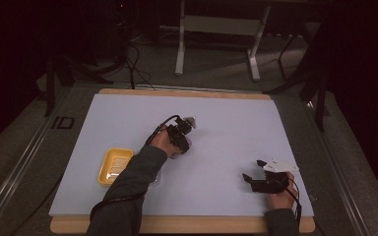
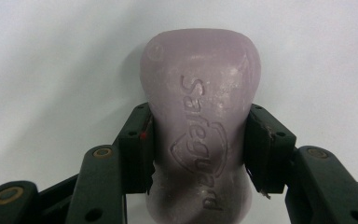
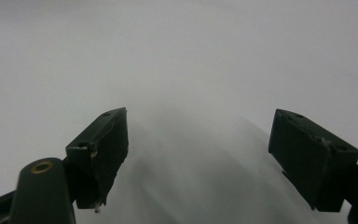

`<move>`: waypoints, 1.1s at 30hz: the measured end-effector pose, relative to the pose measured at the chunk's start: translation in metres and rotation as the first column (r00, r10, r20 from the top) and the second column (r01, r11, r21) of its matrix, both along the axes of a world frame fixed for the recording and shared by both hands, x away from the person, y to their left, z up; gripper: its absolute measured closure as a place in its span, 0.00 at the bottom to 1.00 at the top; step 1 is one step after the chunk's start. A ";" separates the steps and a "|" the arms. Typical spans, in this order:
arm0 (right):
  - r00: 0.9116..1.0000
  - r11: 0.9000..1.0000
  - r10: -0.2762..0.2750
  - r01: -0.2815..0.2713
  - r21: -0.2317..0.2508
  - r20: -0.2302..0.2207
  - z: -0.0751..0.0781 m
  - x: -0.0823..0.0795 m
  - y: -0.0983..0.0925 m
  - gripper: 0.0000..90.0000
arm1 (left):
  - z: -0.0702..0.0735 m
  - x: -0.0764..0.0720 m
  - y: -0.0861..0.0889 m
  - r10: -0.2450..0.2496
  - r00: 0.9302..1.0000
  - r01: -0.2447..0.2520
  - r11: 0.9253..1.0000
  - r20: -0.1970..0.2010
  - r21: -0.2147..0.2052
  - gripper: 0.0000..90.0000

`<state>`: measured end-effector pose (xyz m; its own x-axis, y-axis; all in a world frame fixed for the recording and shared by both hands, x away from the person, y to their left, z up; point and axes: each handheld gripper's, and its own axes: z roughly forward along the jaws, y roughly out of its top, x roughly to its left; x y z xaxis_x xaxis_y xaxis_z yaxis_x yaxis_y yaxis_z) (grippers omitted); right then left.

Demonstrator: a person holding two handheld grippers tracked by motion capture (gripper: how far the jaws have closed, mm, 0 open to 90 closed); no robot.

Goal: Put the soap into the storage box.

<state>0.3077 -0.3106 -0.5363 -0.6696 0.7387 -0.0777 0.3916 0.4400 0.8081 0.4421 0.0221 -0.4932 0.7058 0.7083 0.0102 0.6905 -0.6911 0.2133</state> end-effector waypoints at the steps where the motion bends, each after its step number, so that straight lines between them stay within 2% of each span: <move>1: 1.000 1.000 0.000 0.000 0.000 0.000 0.000 0.000 0.000 0.22 | 0.001 0.000 0.000 0.001 1.000 -0.001 1.000 0.005 -0.002 0.55; 19: 1.000 1.000 -0.002 0.002 0.000 -0.001 0.000 0.000 0.000 0.22 | 0.014 -0.004 0.006 0.001 0.999 0.000 1.000 0.037 -0.028 0.55; 33: 1.000 1.000 -0.001 0.001 0.000 0.000 0.000 0.000 0.000 0.22 | 0.025 -0.006 0.014 0.002 0.999 0.000 0.999 0.048 -0.039 0.55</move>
<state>0.3077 -0.3106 -0.5363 -0.6686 0.7395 -0.0779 0.3919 0.4394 0.8083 0.4363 0.0359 -0.4685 0.7043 0.7097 0.0162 0.6797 -0.6807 0.2732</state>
